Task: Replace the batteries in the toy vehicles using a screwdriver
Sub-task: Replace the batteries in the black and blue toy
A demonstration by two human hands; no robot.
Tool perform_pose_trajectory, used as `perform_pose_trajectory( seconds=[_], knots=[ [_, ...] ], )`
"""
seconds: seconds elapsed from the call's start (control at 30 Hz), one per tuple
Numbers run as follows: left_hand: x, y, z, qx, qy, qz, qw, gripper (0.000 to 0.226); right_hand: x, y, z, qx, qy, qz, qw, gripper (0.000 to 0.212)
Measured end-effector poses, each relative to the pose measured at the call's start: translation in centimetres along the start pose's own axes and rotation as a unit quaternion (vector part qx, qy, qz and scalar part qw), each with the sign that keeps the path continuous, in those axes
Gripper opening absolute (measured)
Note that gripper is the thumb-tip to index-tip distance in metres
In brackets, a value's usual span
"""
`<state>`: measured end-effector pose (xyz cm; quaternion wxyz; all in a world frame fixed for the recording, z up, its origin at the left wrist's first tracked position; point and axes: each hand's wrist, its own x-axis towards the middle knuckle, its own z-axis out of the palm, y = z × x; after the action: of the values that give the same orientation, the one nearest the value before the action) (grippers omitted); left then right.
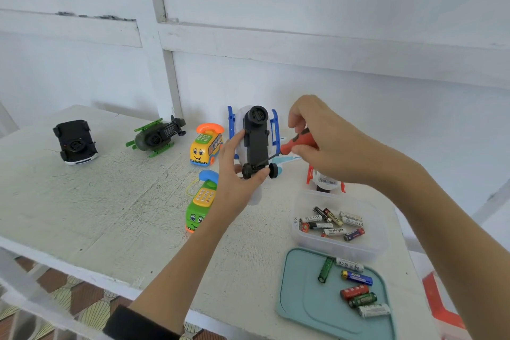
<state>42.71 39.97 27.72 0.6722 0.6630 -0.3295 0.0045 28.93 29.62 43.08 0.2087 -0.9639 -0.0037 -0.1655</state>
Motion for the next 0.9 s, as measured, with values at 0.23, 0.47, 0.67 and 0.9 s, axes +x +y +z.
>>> perform_pose_trajectory(
  seconds=[0.23,0.47,0.67,0.9],
  knots=[
    [-0.6,0.0,0.6,-0.011,-0.006,-0.001,1.0,0.074,0.8,0.2,0.2,-0.141,0.049,0.112,0.982,0.039],
    [-0.9,-0.1,0.5,-0.017,-0.003,-0.011,1.0,0.075,-0.3,-0.7,-0.1,0.069,0.001,0.0,0.998,0.011],
    [-1.2,0.0,0.0,-0.023,-0.006,-0.009,1.0,0.074,0.1,0.3,1.4,-0.218,0.094,0.104,0.966,0.036],
    [-1.5,-0.2,-0.8,-0.032,-0.009,-0.027,0.999,0.077,-1.0,1.0,1.8,0.068,0.083,0.023,0.994,0.007]
  ],
)
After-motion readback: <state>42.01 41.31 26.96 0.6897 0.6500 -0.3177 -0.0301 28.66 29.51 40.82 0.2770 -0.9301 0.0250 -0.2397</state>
